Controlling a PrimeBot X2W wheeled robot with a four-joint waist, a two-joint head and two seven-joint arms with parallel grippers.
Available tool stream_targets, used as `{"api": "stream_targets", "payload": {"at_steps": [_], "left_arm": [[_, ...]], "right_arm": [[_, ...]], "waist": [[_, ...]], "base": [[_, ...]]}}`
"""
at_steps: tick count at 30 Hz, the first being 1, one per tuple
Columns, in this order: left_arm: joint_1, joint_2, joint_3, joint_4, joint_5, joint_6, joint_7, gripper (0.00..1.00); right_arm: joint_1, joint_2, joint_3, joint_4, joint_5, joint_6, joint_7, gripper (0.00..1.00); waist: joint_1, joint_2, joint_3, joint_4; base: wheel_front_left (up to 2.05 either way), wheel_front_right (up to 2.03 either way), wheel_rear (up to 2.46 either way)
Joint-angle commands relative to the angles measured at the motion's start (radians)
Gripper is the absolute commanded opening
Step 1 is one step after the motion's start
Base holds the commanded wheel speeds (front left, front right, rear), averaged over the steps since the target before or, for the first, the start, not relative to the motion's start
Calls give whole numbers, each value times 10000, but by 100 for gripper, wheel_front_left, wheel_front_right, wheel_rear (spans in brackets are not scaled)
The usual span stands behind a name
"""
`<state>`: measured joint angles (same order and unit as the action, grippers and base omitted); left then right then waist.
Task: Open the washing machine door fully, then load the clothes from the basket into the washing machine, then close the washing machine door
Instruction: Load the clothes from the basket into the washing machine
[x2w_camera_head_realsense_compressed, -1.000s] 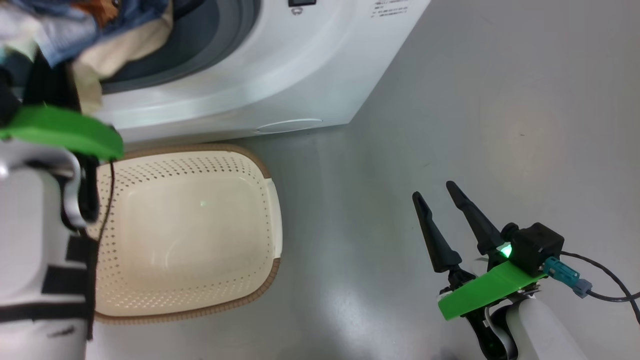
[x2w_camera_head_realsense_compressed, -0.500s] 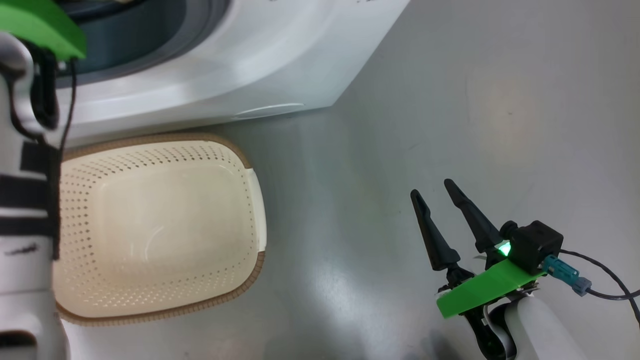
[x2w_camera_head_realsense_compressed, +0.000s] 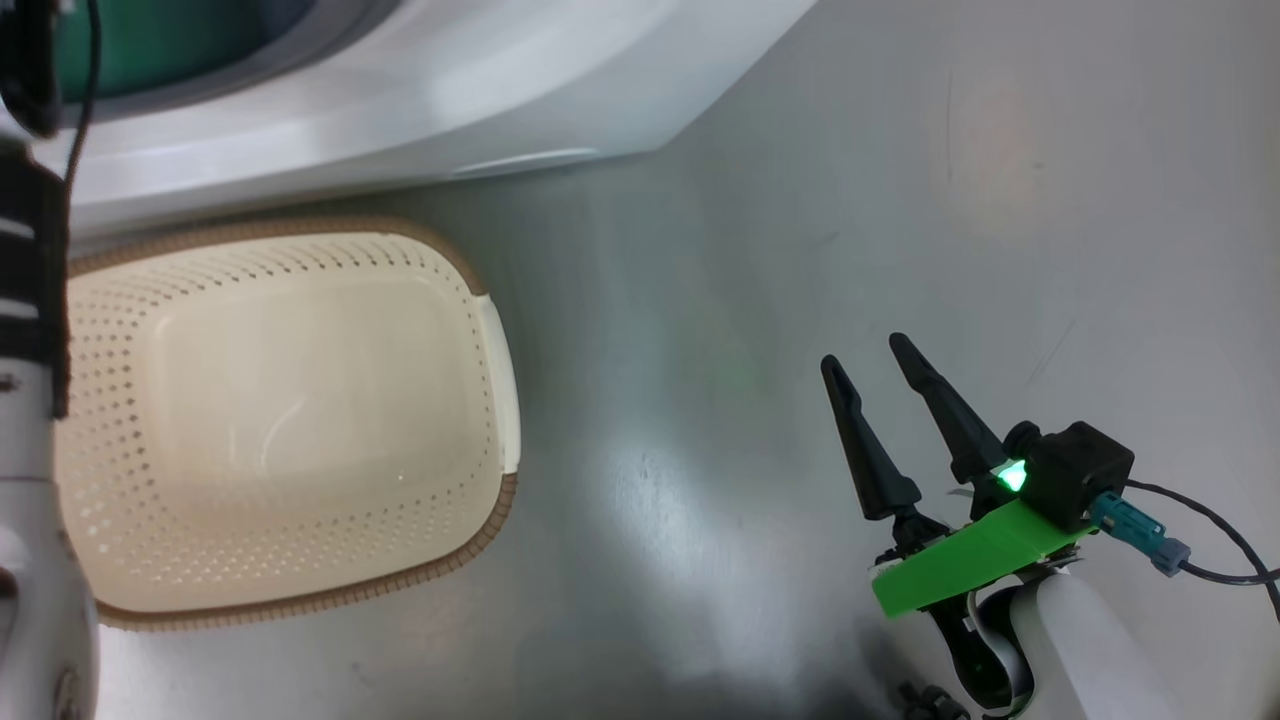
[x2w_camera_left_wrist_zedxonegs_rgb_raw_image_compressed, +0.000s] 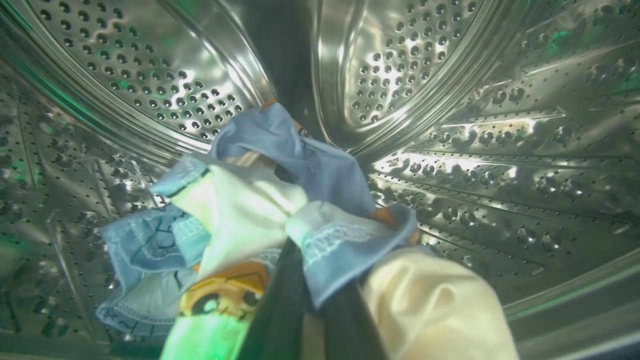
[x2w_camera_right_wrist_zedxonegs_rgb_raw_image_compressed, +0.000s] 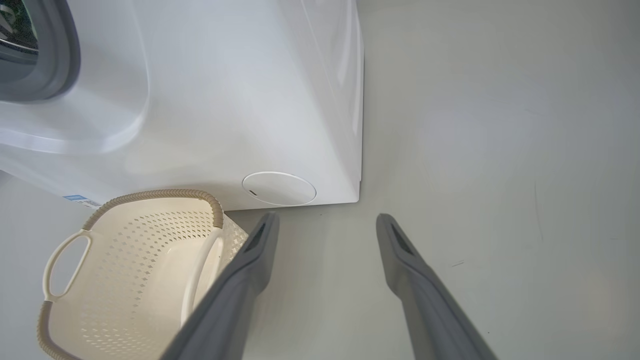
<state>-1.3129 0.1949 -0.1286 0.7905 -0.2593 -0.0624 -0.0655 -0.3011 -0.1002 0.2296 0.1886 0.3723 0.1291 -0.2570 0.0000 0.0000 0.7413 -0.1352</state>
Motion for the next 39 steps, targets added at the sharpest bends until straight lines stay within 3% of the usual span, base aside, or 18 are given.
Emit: {"api": "stream_targets", "payload": {"at_steps": [1, 9, 16, 26, 32, 33, 34, 35, 39], "left_arm": [[-349, 449, 66, -94, 25, -74, -178, 0], [-1292, 753, -246, -244, 480, -218, -1824, 0], [-1365, 883, -272, -854, 794, -310, -1957, 0], [-1834, 800, -644, 1602, 360, -608, -1361, 0], [-2197, 775, -756, 2378, 172, -643, -1495, 0], [-2220, 786, -757, 2452, 157, -644, -1563, 24], [-2221, 802, -777, 2522, 168, -644, -1626, 58], [-2213, 799, -735, 2612, 114, -627, -1671, 100], [-2128, 739, -638, 2854, -23, -527, -1821, 100]], "right_arm": [[170, 44, 185, -214, 44, 16, -48, 100], [155, 50, 217, -268, -13, 16, -48, 100], [148, -33, 308, -275, -39, 16, -48, 100], [222, -135, 395, -194, -21, 16, -48, 100], [228, -148, 382, -140, -30, 16, -48, 100], [225, -142, 378, -138, -37, 16, -48, 100], [226, -138, 370, -132, -41, 16, -48, 100], [227, -138, 372, -121, -48, 16, -48, 100], [215, -147, 351, -68, -34, 16, -48, 100]], "waist": [[0, 0, 350, 20], [0, 0, 690, 66], [0, 0, 740, 50], [0, 0, 728, 29], [0, 0, 663, 44], [0, 0, 647, 48], [0, 0, 620, 61], [0, 0, 595, 68], [0, 0, 464, 142]], "base": [[0, 0, 0], [0, 0, 0], [0, 0, 0], [0, 0, 0], [0, 0, 0], [0, 0, 0], [0, 0, 0], [0, 0, 0], [0, 0, 0]]}}
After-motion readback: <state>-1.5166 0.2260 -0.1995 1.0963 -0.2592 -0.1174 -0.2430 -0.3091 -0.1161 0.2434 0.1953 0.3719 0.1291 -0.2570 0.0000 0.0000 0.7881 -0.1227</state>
